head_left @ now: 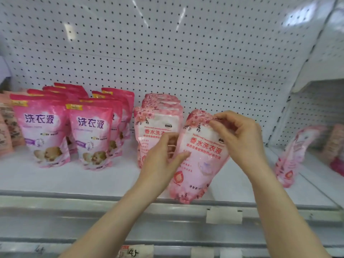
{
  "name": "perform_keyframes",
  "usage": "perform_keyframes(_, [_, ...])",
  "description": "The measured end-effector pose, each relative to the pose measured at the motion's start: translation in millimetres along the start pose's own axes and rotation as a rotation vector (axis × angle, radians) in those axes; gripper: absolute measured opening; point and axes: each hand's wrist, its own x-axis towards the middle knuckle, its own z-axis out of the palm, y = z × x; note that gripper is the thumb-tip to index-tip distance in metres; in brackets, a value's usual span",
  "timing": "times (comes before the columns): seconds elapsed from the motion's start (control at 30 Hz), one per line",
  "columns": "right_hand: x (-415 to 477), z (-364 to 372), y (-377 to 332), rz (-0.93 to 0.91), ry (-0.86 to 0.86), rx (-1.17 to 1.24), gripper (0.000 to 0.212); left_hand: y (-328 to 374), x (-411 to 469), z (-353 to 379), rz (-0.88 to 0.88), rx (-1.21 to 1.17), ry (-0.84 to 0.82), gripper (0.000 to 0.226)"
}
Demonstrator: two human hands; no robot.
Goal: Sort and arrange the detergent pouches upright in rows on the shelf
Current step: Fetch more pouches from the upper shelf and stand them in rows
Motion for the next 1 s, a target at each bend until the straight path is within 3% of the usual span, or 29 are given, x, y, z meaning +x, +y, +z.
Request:
perform_keyframes(0.13, [24,-16,26,0.066,0.02,-0.012,0.016,13,41,-16,0.307,0.479,0.206,0.032])
perform_keyframes(0.23, [51,-16,49,0.057,-0.021,-0.094,0.006,23,79,-28,0.427,0.712,0.209,0.029])
perform_keyframes(0.5, [121,26,117,-0.01,-0.164,-0.245,0.007,8,127,-31,0.213,1.036,-0.002,0.072])
perform_keyframes(0.77, [146,69,160,0.004,-0.252,-0.204,0.008,-2,128,-28,0.193,1.075,0.055,0.059])
perform_keyframes(1.0, [152,72,154,0.081,-0.247,-0.251,0.012,3,126,-24,0.156,1.09,0.065,0.059])
